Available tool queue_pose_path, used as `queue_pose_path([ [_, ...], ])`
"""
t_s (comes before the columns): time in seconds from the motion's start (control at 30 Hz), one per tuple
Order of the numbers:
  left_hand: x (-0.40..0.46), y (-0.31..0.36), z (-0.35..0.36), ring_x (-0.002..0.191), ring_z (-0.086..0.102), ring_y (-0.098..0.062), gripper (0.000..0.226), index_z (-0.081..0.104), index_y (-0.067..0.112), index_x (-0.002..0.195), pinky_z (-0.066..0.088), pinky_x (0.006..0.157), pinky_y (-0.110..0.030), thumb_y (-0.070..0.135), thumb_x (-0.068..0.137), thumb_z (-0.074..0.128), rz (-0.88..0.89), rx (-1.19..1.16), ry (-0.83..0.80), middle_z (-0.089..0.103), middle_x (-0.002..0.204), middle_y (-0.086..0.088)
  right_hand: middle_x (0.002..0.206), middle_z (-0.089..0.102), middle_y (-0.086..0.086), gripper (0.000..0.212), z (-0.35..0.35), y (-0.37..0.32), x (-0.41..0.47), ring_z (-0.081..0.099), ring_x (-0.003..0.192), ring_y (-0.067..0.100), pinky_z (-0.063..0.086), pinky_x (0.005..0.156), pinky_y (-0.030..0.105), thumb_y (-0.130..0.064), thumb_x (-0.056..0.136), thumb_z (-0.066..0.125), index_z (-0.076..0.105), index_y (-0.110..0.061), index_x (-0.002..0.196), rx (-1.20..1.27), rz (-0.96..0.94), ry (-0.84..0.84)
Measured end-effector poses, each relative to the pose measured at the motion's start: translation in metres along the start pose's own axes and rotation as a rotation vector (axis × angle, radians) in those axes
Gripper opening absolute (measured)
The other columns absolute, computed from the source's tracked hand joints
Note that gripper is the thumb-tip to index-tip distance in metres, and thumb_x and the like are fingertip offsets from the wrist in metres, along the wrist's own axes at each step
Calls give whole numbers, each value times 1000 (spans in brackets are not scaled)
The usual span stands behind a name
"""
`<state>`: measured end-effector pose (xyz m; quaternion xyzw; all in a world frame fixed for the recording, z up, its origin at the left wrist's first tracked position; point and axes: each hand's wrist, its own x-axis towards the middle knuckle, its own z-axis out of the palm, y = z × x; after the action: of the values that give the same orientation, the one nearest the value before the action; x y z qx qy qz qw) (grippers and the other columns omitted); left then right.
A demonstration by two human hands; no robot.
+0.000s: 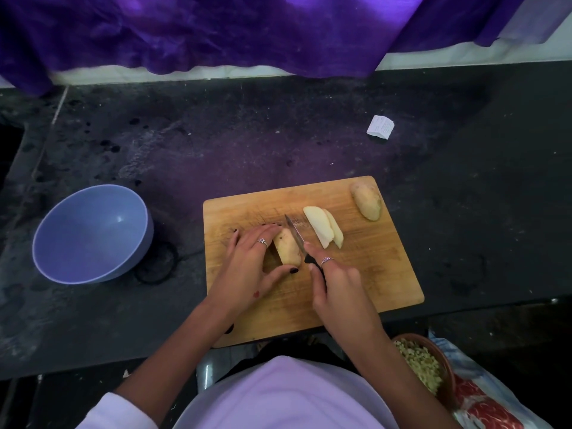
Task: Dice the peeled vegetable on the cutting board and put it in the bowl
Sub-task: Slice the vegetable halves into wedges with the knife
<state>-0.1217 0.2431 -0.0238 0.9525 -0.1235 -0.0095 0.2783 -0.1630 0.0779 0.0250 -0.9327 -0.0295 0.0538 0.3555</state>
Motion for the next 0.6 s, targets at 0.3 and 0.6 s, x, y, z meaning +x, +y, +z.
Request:
queue_pose_path([
  [0.3,6,2,0,131,40,-13,72,49,17,135,16,117,-35,43,73,74,-15,-81,10,49,139,3,75,52,2,41,-5,-3,8,48,61,18,40,56,31,-25,101,38,39,-30,142,-166,28,-67],
  [0.6,6,-1,3,124,47,-17,67,56,10,128,34,110,-43,36,70,78,15,-134,25,56,132,-4,79,63,14,48,16,-4,10,56,66,30,34,56,31,-12,97,47,39,-17,143,-194,10,-48],
])
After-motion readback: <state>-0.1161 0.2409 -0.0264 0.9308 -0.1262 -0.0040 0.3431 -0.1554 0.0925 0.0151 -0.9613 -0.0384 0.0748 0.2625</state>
